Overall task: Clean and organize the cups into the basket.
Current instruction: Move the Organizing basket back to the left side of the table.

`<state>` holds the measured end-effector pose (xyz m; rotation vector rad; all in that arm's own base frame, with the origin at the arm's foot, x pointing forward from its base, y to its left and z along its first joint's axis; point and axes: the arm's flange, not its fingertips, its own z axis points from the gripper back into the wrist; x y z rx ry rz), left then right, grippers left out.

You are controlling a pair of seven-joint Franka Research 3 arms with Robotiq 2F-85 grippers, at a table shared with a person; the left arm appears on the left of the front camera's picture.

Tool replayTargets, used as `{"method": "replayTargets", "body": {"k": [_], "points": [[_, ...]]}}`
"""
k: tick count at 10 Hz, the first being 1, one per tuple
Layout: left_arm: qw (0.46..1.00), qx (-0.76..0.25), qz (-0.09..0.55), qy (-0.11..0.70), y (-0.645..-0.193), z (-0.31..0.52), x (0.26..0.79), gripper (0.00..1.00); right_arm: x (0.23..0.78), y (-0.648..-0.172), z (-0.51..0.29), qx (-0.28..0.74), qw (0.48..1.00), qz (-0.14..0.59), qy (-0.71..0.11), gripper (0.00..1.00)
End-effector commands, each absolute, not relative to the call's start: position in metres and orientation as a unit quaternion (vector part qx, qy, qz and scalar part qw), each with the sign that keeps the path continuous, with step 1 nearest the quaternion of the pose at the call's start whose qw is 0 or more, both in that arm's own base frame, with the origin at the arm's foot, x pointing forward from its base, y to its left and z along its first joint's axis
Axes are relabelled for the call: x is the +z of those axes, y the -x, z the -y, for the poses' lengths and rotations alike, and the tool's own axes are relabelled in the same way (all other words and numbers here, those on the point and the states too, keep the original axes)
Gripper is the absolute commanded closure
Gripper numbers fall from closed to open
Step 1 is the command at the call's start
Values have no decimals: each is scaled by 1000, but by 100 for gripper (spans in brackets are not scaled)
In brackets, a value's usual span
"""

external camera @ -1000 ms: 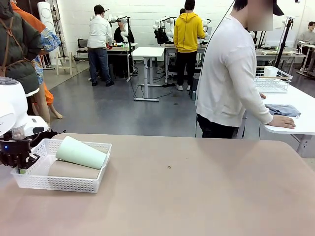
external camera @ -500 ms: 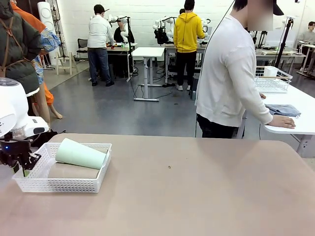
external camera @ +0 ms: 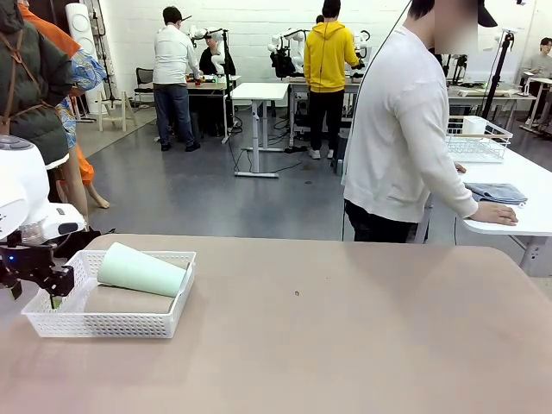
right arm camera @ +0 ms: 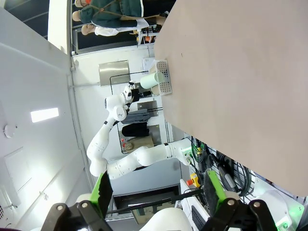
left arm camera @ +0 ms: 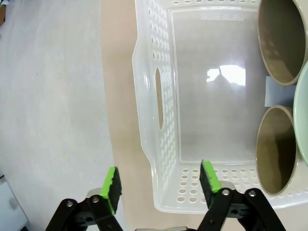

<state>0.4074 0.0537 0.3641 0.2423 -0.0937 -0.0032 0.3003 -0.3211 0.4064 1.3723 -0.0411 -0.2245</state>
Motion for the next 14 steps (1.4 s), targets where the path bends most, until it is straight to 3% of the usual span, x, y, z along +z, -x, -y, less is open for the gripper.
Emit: {"method": "replayTargets", "body": {"k": [1,4,8,12,14], "points": [[990,-3,48,-134,-368,-53,354,0,407,-298,316,-100,767,20,-634,0],[990,6,53,-129,-358,-54,371,0,407,-298,316,-100,767,20,-634,0],[985,30,107,-132,-307,-16,459,0,407,-298,316,-100,767,20,-634,0],[984,-25,175,-17,-272,48,515,0,407,-298,316,-100,767,20,-634,0],[986,-28,163,0,-278,56,518,0,407,-298,316,-100,767,20,-634,0]]}}
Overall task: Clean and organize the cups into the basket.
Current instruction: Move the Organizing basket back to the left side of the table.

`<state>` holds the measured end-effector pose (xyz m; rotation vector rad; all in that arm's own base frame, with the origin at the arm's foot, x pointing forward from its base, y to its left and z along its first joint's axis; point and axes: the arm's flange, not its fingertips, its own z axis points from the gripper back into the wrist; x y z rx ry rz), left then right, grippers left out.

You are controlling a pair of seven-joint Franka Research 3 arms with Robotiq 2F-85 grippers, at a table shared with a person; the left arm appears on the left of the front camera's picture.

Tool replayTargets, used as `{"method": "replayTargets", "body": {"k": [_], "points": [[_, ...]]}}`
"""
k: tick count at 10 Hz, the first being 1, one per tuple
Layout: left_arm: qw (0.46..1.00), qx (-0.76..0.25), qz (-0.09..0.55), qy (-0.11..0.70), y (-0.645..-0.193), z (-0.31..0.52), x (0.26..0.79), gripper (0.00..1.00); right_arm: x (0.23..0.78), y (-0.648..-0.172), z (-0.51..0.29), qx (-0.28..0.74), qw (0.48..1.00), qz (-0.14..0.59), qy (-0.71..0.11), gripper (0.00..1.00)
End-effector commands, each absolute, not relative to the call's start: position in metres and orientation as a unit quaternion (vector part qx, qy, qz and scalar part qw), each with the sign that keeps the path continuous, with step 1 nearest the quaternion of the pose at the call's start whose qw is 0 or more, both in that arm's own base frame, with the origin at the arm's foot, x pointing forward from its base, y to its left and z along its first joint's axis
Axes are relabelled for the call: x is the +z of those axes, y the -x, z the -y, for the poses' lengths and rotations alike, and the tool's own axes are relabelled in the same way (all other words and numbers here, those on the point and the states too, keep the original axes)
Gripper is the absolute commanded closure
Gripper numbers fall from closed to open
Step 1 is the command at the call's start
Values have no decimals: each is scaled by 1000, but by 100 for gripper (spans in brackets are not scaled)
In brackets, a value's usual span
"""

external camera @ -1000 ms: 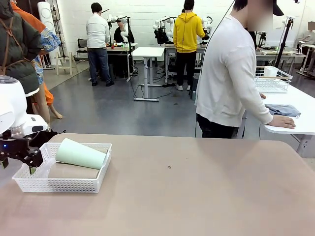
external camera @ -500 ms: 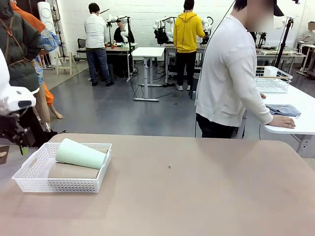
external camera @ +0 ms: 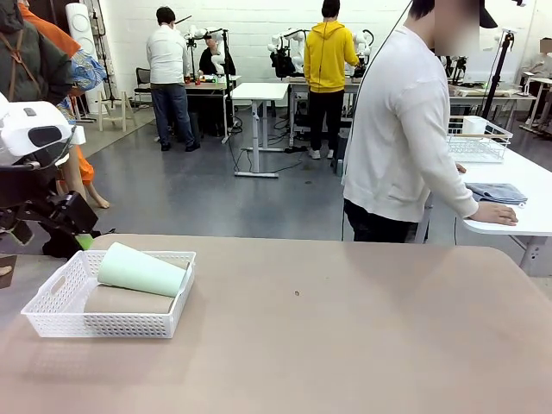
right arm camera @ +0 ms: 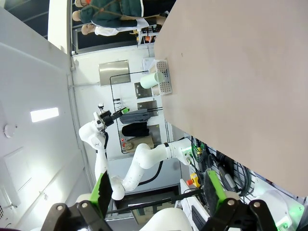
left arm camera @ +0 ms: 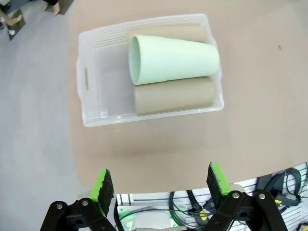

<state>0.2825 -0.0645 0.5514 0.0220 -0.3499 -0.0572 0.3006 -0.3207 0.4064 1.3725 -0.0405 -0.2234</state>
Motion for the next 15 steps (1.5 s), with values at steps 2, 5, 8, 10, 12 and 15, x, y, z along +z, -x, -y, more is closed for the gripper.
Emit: {"method": "replayTargets", "body": {"k": [2,5,8,10,12,15], "points": [[984,-28,174,-11,-282,65,551,0,407,-298,316,-100,767,20,-634,0],[984,-28,174,-11,-282,65,551,0,407,-298,316,-100,767,20,-634,0],[984,-28,174,-11,-282,65,551,0,407,-298,316,-100,767,20,-634,0],[984,-28,174,-11,-282,65,551,0,407,-298,316,-100,767,20,-634,0],[984,-28,174,-11,-282,65,551,0,407,-298,316,-100,767,20,-634,0],[988,-3,132,86,-301,32,549,0,407,-298,316,-100,767,20,-634,0]]}}
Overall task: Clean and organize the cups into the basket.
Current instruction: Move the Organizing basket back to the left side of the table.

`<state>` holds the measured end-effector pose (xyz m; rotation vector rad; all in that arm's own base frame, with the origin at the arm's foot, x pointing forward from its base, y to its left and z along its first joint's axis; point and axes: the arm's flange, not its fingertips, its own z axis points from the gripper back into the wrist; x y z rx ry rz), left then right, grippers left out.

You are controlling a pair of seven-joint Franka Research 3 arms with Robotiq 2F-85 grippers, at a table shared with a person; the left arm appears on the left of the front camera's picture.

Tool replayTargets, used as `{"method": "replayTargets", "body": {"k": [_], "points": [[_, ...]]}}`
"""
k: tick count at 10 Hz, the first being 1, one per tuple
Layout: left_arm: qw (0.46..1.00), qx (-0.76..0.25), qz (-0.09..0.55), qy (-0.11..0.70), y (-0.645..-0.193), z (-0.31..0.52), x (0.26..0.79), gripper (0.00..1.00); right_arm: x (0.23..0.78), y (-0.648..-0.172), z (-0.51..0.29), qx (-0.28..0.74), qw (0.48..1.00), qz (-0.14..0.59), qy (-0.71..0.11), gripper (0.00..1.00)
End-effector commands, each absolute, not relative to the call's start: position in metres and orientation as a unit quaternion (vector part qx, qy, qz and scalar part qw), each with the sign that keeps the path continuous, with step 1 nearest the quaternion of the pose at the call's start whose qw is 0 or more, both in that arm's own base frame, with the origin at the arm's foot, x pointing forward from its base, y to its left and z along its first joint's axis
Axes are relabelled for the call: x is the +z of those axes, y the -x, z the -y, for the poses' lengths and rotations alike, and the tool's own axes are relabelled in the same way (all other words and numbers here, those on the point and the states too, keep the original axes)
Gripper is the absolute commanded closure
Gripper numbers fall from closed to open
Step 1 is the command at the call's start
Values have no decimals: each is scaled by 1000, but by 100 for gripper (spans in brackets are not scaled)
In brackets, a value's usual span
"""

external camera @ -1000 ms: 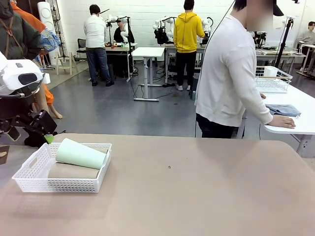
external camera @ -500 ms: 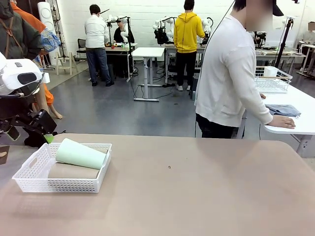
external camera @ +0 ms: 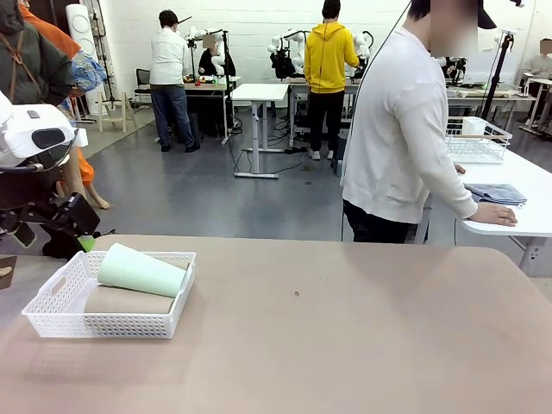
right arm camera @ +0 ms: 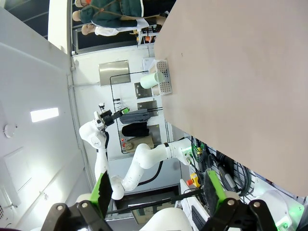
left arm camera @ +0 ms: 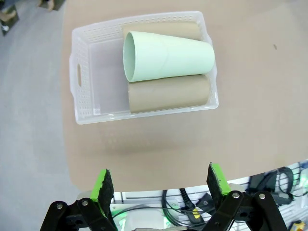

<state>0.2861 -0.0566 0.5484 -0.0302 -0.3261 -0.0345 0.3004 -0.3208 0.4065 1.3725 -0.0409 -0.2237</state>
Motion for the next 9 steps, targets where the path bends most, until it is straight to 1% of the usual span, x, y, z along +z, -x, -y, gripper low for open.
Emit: {"method": "replayTargets", "body": {"k": [1,2,3,5,6,8,9], "points": [[981,6,123,147,-302,0,535,0,407,-298,316,-100,767,20,-634,0],[968,23,140,206,-311,-41,530,0,407,-298,316,-100,767,20,-634,0],[958,26,147,246,-327,-78,529,0,407,-298,316,-100,767,20,-634,0],[929,42,192,314,-305,-127,503,0,407,-298,316,-100,767,20,-634,0],[919,49,213,328,-315,-159,503,0,407,-298,316,-100,767,20,-634,0],[893,78,228,380,-306,-205,487,0,407,-298,316,-100,767,20,-634,0],[878,93,225,412,-301,-226,478,0,407,-298,316,-100,767,20,-634,0]]}}
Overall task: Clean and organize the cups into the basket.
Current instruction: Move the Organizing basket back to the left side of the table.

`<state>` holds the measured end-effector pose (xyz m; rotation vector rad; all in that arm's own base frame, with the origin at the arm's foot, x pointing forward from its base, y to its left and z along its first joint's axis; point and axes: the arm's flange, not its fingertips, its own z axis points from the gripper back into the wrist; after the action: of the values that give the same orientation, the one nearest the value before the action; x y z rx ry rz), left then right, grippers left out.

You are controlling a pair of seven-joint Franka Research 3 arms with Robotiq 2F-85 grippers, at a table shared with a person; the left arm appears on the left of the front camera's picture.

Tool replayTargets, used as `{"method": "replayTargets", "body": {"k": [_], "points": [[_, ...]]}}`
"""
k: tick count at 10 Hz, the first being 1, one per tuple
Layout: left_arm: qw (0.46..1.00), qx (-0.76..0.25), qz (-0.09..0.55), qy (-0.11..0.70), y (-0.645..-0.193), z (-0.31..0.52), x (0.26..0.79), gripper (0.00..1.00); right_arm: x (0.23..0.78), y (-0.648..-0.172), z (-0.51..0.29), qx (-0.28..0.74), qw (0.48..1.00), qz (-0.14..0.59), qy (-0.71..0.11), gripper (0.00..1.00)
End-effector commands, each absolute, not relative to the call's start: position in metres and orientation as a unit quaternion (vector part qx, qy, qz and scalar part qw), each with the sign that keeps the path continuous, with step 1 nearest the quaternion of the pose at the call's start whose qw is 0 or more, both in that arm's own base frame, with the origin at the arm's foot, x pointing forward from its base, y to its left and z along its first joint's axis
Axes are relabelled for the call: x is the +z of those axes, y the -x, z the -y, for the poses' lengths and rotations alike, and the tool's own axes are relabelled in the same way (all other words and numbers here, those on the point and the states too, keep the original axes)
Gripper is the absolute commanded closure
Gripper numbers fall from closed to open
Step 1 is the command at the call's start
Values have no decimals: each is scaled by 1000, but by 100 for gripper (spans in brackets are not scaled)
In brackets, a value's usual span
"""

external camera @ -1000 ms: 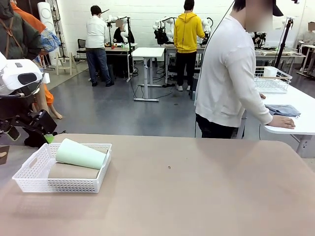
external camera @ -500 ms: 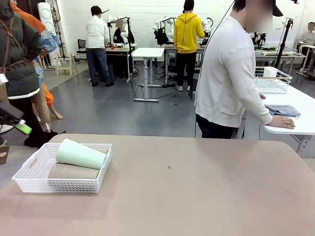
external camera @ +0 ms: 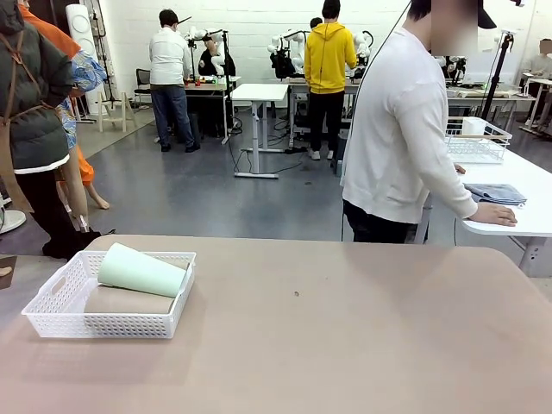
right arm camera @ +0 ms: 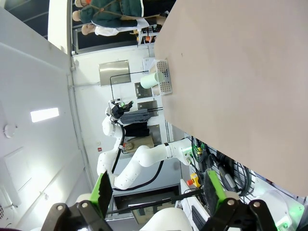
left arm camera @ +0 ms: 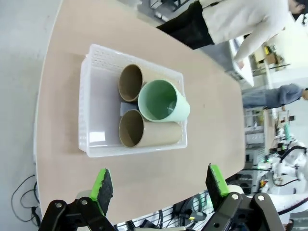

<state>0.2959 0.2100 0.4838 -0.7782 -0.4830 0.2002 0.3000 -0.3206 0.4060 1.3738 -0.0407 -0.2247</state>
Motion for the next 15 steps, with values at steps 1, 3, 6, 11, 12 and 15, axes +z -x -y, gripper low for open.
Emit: {"method": "replayTargets", "body": {"k": [1,3,6,11,12,15], "points": [[870,84,204,441,-303,-247,476,0,407,-298,316,-100,767,20,-634,0],[841,58,197,500,-305,-279,482,0,407,-298,316,-100,767,20,-634,0],[821,35,191,537,-312,-299,482,0,407,-298,316,-100,767,20,-634,0],[821,41,189,537,-303,-287,482,0,407,-298,316,-100,767,20,-634,0],[821,41,189,537,-303,-287,482,0,407,-298,316,-100,767,20,-634,0],[821,41,189,537,-303,-287,482,0,407,-298,316,-100,767,20,-634,0]]}}
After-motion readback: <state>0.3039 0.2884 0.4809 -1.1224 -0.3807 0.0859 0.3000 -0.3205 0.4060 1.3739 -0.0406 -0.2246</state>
